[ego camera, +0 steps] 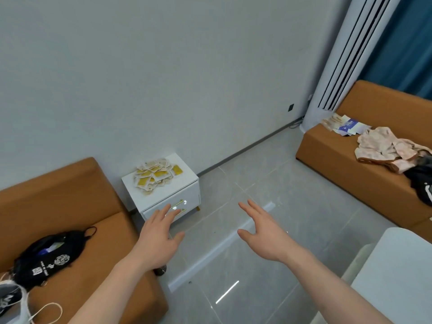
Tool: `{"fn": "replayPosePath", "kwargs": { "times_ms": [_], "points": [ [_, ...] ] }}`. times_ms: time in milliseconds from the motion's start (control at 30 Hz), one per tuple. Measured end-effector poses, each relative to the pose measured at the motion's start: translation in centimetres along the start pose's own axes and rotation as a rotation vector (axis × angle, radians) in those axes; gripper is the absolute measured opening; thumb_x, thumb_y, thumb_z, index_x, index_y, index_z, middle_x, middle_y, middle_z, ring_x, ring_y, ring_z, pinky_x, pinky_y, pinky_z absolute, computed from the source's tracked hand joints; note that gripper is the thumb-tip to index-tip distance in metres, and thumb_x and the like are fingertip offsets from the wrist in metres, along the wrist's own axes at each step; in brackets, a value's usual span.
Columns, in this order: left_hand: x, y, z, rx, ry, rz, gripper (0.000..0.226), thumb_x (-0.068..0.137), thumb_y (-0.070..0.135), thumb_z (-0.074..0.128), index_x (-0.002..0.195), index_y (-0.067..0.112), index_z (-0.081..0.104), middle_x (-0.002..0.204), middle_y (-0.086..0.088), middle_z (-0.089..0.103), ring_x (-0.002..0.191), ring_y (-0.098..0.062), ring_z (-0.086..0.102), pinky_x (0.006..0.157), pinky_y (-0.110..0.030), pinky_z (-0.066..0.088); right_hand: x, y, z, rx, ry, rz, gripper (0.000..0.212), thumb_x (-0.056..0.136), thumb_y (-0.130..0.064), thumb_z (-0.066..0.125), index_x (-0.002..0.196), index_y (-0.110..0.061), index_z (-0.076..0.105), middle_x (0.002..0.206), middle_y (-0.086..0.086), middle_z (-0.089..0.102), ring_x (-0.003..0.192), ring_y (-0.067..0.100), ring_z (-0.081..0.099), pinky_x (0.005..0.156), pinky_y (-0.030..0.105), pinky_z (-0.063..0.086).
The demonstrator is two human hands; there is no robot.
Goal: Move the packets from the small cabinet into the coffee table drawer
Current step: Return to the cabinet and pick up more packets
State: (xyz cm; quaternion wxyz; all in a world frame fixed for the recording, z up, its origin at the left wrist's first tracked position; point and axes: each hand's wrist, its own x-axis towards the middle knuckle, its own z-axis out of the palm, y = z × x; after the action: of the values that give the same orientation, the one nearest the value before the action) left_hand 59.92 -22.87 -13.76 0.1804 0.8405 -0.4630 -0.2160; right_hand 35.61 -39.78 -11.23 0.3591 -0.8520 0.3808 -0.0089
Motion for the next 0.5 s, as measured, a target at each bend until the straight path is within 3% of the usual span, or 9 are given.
{"fn": "replayPosePath", "kwargs": {
  "times_ms": [267, 500],
  "points": [
    [8.9, -4.4, -2.5, -0.009, -0.047, -0.034, 0.063, 0.098, 0.048, 0.052, 0.155, 0.039, 0.027, 0.168, 0.009, 0.007, 0.156, -0.019, 0.000, 0.126, -0.039, 0.009, 10.0, -2.1, 0.1, -0.005, -0.063, 0.007, 0.074, 0.099, -0.038, 0.057, 0.160, -0.038, 0.015, 0.168, -0.015, 0.002, 0.155, 0.008, 0.007, 0.122, 0.026, 0.014],
    [19.1, -9.3, -5.5, 0.005, -0.005, -0.167, 0.062, 0.098, 0.048, 0.053, 0.154, 0.037, 0.030, 0.168, 0.006, 0.010, 0.155, -0.023, 0.002, 0.126, -0.043, 0.011, 24.5, -3.4, 0.1, -0.009, -0.148, -0.051, 0.076, 0.098, -0.038, 0.058, 0.160, -0.038, 0.016, 0.169, -0.011, 0.002, 0.156, 0.012, 0.006, 0.125, 0.031, 0.014]
  ]
}}
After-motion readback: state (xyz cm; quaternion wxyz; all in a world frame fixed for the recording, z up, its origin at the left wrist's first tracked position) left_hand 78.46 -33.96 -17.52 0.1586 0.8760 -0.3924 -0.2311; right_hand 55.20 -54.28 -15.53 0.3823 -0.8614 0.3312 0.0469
